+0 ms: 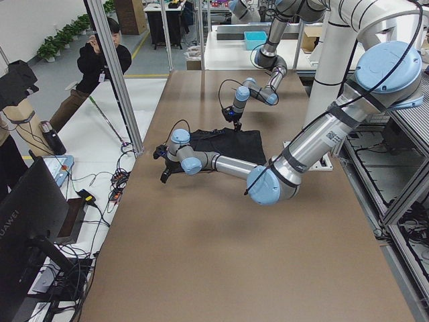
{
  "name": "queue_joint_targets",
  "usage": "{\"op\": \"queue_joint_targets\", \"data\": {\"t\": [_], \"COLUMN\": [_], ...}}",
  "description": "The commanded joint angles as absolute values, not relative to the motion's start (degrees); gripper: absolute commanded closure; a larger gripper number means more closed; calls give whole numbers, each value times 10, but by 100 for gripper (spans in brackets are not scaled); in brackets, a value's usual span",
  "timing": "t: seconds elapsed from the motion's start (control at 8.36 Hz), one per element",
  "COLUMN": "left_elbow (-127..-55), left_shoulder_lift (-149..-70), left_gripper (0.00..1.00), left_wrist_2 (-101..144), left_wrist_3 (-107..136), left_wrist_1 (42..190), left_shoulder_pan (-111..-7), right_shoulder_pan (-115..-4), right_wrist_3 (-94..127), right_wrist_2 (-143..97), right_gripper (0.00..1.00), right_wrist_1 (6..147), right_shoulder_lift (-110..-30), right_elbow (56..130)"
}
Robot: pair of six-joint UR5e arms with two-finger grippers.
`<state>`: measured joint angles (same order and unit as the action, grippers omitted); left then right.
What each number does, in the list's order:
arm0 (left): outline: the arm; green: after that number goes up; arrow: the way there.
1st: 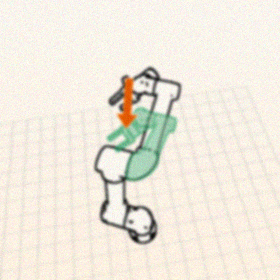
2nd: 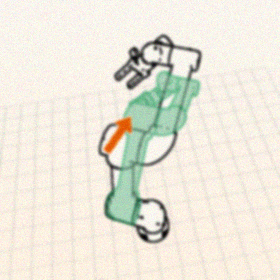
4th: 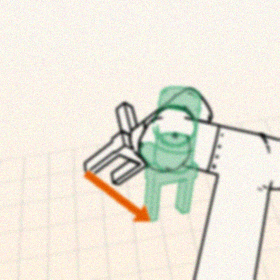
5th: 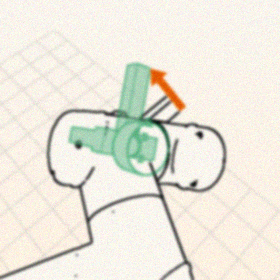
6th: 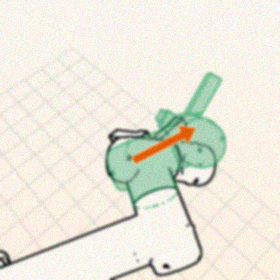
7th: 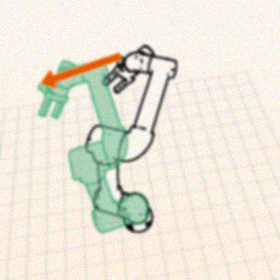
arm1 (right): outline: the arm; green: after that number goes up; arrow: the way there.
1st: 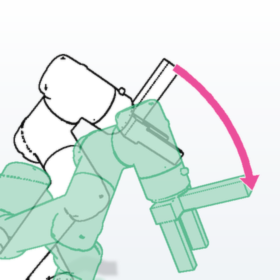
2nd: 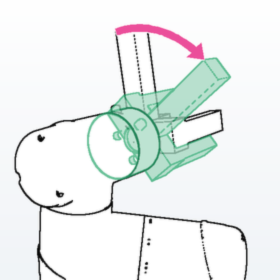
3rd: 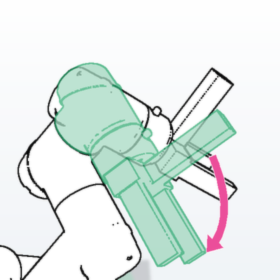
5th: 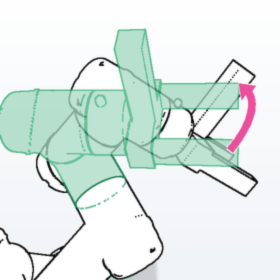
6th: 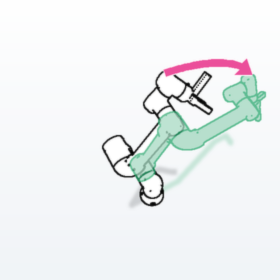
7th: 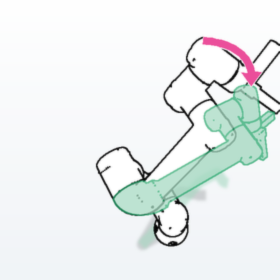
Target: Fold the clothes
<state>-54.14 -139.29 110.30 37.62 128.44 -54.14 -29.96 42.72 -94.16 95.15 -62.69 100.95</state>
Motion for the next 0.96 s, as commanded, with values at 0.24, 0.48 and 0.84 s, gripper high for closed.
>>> {"op": "queue_joint_targets", "data": {"t": [0.24,0.48,0.84], "left_elbow": [-542,-542,-542], "left_shoulder_lift": [-1390,-1390,-1390], "left_gripper": [0,0,0], "left_wrist_2": [1103,1103,1103], "left_wrist_3": [376,376,377], "left_wrist_1": [1285,1285,1285], "left_shoulder_pan": [-541,-541,-541], "right_shoulder_pan": [-313,-314,-341], "right_wrist_3": [458,486,489], "right_wrist_2": [-945,-945,-943], "right_gripper": [7,7,6], "right_wrist_1": [953,952,836], "right_shoulder_lift": [-569,-486,-433], "right_elbow": [1004,909,762]}}
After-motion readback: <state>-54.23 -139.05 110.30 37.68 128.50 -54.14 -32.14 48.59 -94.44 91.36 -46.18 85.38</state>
